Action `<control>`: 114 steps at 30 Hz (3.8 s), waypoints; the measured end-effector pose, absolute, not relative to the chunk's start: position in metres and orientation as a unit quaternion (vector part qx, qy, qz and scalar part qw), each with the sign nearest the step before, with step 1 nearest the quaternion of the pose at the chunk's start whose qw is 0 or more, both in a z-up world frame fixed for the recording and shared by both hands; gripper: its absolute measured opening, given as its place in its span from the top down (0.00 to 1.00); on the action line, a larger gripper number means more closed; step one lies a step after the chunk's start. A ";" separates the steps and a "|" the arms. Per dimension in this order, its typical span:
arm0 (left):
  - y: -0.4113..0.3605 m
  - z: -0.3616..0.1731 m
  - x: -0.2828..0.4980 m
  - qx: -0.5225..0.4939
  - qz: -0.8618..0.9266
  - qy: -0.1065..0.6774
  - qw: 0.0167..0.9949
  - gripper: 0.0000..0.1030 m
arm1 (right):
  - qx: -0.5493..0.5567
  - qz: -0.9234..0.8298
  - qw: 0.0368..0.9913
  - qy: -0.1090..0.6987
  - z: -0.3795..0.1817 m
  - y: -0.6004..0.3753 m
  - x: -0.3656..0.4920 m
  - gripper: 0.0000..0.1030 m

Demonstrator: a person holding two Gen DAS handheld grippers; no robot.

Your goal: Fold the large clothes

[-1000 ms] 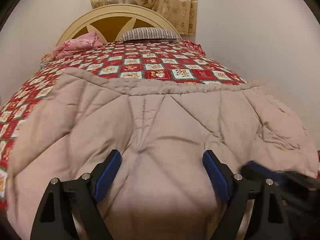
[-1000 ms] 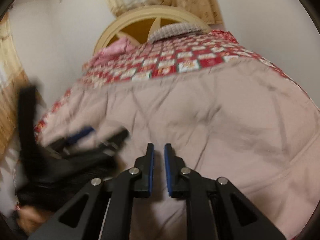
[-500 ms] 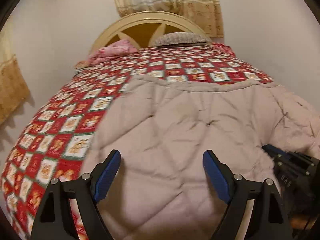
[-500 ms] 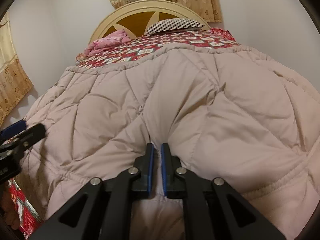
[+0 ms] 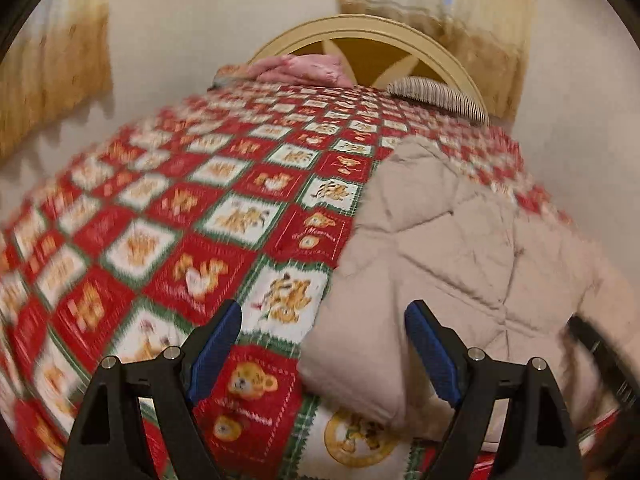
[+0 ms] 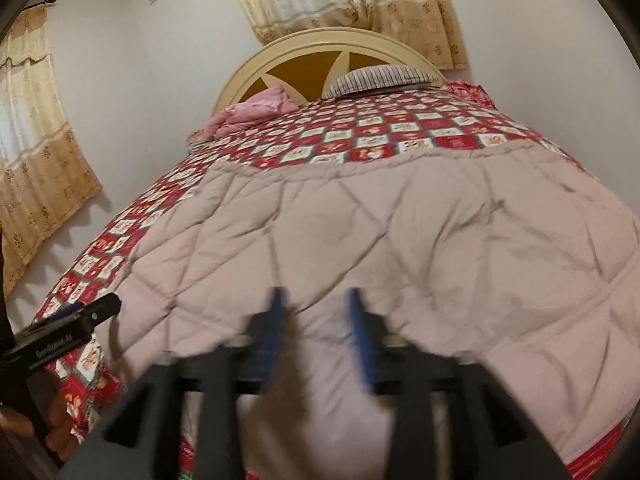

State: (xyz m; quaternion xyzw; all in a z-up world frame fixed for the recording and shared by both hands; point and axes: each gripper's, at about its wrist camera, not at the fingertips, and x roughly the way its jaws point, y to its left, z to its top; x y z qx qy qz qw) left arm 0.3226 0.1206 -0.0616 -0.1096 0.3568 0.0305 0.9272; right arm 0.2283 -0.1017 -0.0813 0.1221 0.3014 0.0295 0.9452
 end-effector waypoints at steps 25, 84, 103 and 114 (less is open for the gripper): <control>0.112 -0.105 0.312 -0.264 -0.038 0.299 0.916 0.16 | 0.130 -0.012 0.920 0.370 -0.128 -0.123 0.302 0.92; -0.164 -0.001 0.269 0.130 -0.468 0.199 0.851 0.69 | 0.323 0.037 0.856 0.402 -0.072 -0.334 0.186 0.87; -0.227 -0.039 0.247 0.201 -0.499 0.206 0.817 0.69 | 0.330 0.026 0.877 0.349 -0.047 -0.421 0.227 0.63; -0.203 -0.031 0.224 0.203 -0.513 0.221 0.804 0.63 | 0.337 0.092 0.854 0.386 -0.118 -0.440 0.251 0.86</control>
